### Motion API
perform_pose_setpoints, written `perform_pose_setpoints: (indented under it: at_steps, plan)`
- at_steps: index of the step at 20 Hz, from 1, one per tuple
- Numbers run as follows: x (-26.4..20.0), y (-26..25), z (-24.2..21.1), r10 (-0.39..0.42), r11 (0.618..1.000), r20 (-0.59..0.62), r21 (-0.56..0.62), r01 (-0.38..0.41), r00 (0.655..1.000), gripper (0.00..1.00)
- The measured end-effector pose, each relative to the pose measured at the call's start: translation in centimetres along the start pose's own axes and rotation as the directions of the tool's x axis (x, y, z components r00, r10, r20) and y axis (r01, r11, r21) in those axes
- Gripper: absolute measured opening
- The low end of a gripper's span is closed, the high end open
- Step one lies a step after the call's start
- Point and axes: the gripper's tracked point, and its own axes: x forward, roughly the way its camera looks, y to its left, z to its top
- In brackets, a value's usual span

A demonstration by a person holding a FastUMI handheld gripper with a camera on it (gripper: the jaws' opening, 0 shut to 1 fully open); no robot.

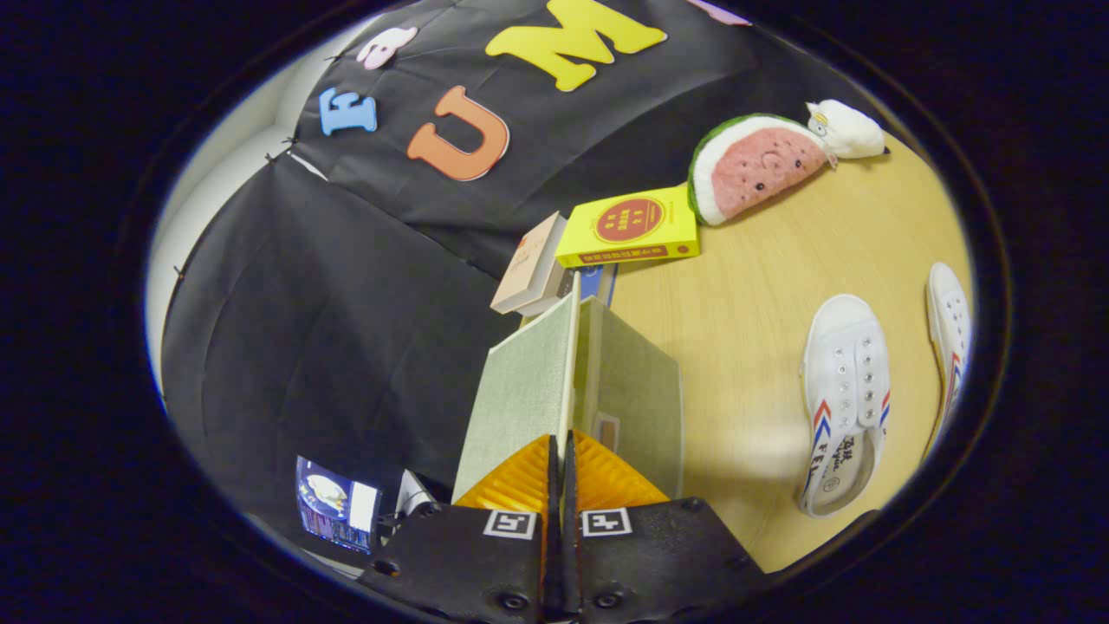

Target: Open the storage box then place both shoes into the box .Put the left shoe in first, then the right shoe, with the right side of both shoes facing outward in a uniform manner.

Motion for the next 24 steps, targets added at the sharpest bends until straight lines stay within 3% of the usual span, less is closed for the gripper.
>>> perform_pose_setpoints:
  at_steps: [3, 7, 14, 17, 21, 24]
  plan:
    - [-1.5, 4.3, 1.6, 0.014, 0.999, 0.014, -0.040, -0.014, 1.000, 0.05]
    - [-1.5, 12.1, 2.9, 0.041, 0.984, 0.025, -0.176, -0.036, 0.999, 0.05]
    - [3.6, 23.5, 1.1, 0.057, 0.938, -0.005, -0.341, -0.056, 0.998, 0.07]
    - [5.3, 25.9, 0.3, 0.039, 0.887, 0.038, -0.462, -0.017, 0.999, 0.24]
    - [5.2, 27.3, 1.2, 0.022, 0.845, 0.153, -0.531, 0.063, 0.988, 0.82]
    - [3.0, 26.4, 2.7, -0.013, 0.829, 0.262, -0.537, 0.157, 0.965, 0.91]
